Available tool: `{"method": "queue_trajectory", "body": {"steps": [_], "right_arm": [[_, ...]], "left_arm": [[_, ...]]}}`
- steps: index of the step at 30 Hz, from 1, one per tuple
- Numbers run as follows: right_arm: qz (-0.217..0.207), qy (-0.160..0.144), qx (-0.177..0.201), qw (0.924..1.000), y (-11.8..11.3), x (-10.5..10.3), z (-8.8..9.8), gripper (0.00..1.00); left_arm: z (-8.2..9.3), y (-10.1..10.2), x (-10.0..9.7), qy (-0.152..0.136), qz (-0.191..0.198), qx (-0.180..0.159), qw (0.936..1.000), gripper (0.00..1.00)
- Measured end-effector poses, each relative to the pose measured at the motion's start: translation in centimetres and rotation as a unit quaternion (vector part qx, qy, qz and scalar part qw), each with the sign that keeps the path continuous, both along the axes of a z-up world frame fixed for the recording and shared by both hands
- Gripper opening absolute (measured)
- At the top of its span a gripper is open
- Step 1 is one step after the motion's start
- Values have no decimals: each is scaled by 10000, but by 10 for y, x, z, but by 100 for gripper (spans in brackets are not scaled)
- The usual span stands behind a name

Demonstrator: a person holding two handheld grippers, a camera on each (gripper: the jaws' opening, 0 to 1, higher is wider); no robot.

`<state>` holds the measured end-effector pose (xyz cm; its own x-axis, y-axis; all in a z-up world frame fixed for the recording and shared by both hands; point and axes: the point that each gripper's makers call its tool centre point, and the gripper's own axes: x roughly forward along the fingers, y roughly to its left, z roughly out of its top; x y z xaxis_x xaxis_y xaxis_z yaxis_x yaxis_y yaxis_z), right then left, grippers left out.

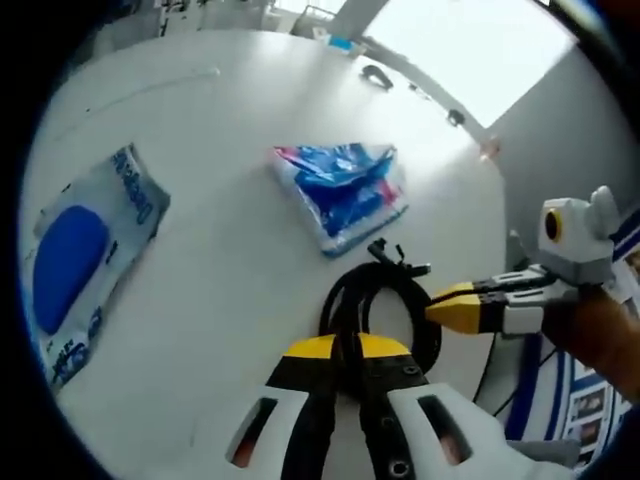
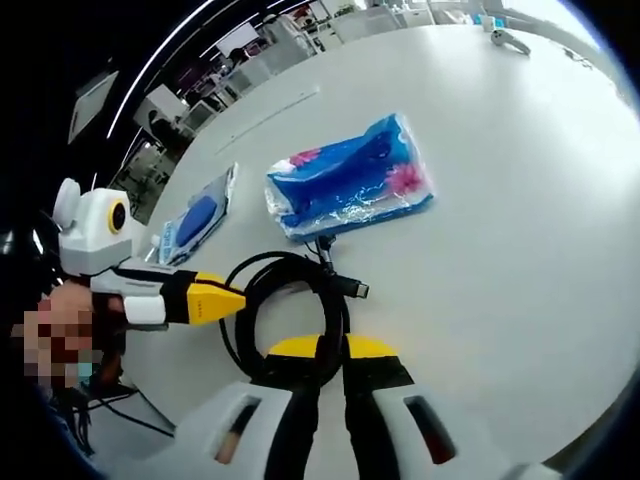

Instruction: Arrange the tabletop items into an orderly group along one side of the table until the central work area is clear of visible clutter.

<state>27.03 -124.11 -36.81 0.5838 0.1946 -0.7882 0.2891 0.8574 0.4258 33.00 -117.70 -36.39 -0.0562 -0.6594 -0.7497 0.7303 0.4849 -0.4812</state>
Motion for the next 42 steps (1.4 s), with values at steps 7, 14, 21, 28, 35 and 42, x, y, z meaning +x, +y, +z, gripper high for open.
{"method": "queue_trajectory", "body": {"steps": [7, 14, 21, 28, 35, 42], "right_arm": [[12, 24, -102, 9999, -2, -1, -1, 11], [35, 3, -147, 9999, -3, -1, -1, 10], [24, -43, -227, 9997, -5, -1, 1, 15], [-11, -127, -304, 9995, -8, -2, 4, 19], [-35, -299, -363, 9989, -7, 1, 9, 24], [-17, -472, -396, 9981, -5, 5, 14, 29]], "left_arm": [[2, 0, 4, -80, -4, -59, 10000, 11], [2, 3, 7, -85, 45, -60, 9999, 17], [4, 3, 6, -98, 24, -94, 9999, 18], [8, 2, 6, -128, 15, -161, 9998, 21], [11, 3, 5, -143, -1, -190, 9997, 24], [15, 5, 6, -171, -3, -236, 9996, 27]]}}
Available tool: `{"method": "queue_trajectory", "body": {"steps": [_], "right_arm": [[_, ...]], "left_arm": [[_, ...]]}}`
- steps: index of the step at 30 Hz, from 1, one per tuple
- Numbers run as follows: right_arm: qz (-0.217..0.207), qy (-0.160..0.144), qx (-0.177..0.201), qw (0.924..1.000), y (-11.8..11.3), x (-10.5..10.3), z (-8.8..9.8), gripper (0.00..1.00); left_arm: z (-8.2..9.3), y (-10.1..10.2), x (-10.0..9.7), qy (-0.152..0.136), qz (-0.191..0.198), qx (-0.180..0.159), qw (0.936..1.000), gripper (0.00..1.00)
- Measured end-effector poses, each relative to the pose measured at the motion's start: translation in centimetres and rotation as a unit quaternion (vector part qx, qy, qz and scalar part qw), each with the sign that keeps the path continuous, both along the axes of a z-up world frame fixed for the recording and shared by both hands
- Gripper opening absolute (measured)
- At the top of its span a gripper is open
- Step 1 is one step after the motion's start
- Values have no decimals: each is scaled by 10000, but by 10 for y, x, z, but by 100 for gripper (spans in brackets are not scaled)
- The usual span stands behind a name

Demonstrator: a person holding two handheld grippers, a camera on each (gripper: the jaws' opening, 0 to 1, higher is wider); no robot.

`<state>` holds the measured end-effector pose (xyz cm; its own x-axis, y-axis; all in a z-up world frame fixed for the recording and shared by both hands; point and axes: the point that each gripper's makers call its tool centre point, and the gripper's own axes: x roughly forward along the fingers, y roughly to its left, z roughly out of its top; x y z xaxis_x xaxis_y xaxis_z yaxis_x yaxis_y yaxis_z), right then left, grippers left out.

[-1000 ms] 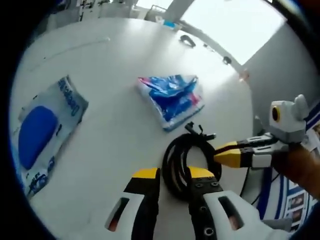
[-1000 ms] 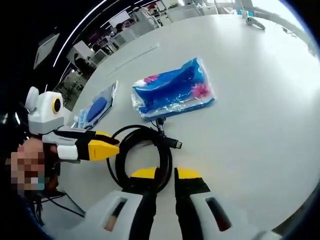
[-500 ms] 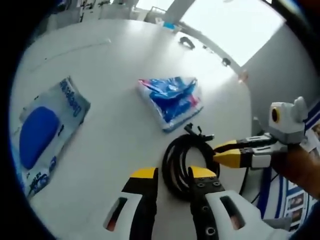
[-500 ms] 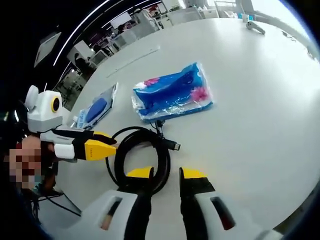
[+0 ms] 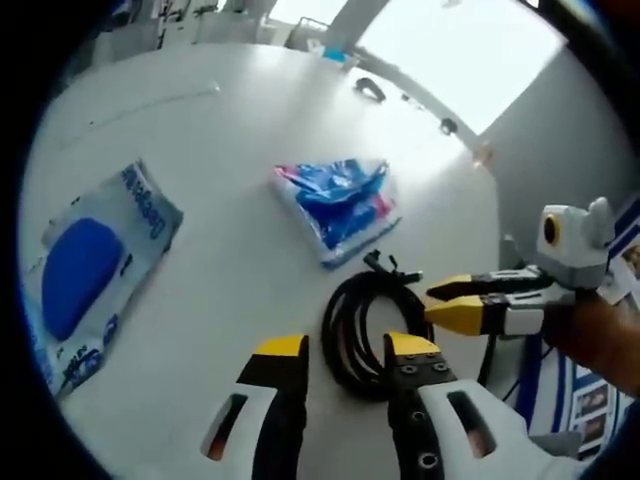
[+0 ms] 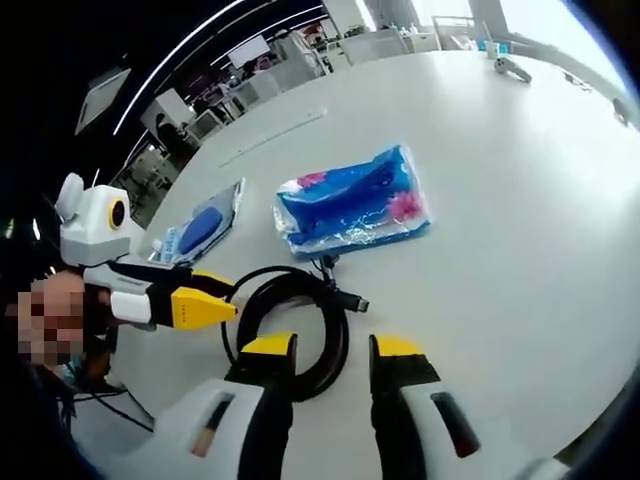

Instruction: Arrange the tabletop items into an orderly group along one side of the table until the central work area is clear of visible clutter.

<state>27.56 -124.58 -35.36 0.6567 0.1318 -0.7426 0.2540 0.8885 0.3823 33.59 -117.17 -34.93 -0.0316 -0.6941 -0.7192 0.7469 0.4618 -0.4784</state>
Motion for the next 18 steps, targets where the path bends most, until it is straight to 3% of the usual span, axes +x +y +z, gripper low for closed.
{"method": "queue_trajectory", "body": {"steps": [4, 18], "right_arm": [[39, -39, -32, 10000, 2, 1, 2, 35], [148, -200, -119, 9996, 7, 6, 11, 44]], "left_arm": [[2, 1, 0, -24, -20, -30, 10000, 29], [14, 6, 4, -200, -97, -233, 9995, 43]]}}
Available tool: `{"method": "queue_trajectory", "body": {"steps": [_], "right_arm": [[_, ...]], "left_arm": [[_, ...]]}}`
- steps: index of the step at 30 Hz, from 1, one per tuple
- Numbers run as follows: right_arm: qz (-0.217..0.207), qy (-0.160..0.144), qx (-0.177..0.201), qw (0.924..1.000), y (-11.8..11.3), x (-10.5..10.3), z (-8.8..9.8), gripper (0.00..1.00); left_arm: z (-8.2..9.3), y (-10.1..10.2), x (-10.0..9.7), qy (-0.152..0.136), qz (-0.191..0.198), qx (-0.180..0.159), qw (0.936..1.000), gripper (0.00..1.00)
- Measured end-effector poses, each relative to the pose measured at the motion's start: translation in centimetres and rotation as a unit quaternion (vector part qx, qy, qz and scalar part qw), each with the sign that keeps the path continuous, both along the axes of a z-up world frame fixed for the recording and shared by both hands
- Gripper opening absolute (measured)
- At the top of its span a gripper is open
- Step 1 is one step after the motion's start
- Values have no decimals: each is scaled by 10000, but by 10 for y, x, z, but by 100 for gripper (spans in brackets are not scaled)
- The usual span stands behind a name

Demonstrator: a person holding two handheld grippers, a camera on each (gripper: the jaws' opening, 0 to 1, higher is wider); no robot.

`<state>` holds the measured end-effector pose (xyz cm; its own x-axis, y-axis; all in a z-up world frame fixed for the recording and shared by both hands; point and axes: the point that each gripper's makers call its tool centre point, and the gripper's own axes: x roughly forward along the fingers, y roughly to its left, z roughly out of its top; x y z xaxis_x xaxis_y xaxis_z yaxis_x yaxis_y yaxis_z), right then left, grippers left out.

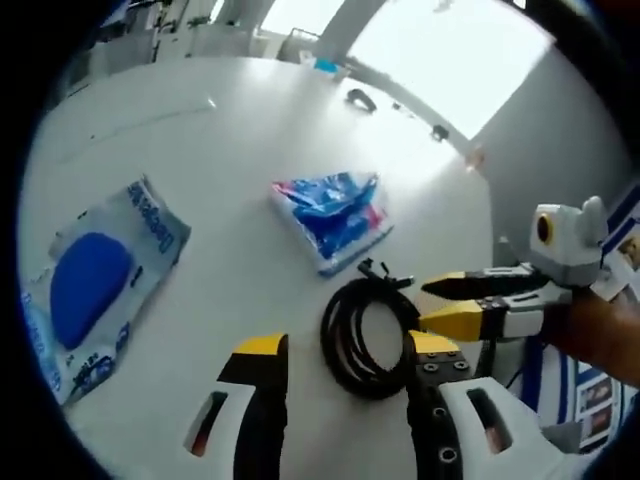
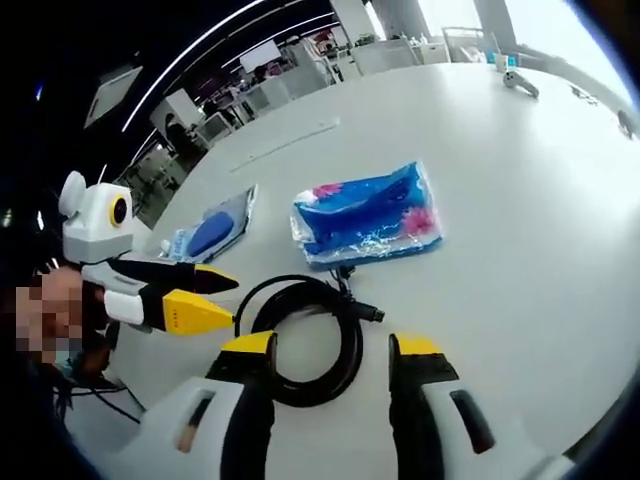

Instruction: Arrange the tabletop items into an orderly group along one side of the table until the central work area is clear of visible clutter.

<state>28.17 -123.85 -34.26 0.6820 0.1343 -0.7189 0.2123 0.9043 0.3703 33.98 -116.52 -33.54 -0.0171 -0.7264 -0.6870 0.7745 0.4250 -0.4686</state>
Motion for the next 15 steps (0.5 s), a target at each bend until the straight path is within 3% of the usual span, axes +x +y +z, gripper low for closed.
{"method": "queue_trajectory", "body": {"steps": [15], "right_arm": [[142, -261, -106, 9995, 8, 12, 15, 51]], "left_arm": [[15, 11, 11, -264, 10, -149, 9995, 56]]}}
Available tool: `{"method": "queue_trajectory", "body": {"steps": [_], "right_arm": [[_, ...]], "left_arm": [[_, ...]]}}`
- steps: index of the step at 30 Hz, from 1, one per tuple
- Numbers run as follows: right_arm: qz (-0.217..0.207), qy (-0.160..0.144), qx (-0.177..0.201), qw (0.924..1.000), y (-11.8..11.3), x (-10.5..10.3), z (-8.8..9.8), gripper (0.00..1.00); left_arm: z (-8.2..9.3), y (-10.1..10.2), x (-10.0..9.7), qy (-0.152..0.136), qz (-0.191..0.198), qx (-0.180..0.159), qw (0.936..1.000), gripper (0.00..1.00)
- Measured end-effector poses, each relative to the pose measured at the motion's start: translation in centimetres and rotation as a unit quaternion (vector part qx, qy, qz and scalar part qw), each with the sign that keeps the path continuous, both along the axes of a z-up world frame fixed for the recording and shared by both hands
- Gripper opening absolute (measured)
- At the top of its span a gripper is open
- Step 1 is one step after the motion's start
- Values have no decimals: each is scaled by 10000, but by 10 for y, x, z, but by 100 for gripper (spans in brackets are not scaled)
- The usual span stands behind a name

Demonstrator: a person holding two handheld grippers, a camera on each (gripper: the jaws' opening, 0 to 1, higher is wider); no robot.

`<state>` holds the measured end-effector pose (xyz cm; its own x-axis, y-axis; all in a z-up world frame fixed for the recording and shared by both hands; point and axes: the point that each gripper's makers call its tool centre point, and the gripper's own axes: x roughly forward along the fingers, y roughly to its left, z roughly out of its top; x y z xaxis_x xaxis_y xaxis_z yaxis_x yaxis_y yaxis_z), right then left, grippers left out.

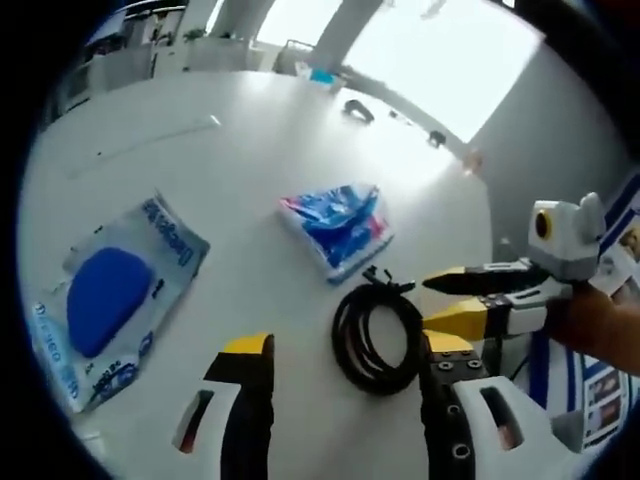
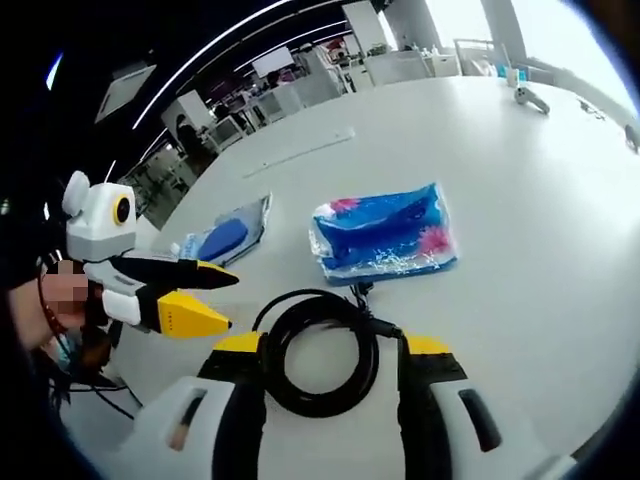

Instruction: Arrange the tabletop items into an orderly group along one side of the table until the central work area is clear of visible clutter.

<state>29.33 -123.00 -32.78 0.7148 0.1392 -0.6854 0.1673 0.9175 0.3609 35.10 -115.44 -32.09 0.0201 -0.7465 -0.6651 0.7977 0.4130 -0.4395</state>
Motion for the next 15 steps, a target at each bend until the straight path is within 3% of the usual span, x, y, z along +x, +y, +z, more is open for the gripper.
{"method": "queue_trajectory", "body": {"steps": [15], "right_arm": [[175, -183, -115, 9996, 10, 16, 16, 50]], "left_arm": [[15, 19, 16, -180, 156, -110, 9997, 58]]}}
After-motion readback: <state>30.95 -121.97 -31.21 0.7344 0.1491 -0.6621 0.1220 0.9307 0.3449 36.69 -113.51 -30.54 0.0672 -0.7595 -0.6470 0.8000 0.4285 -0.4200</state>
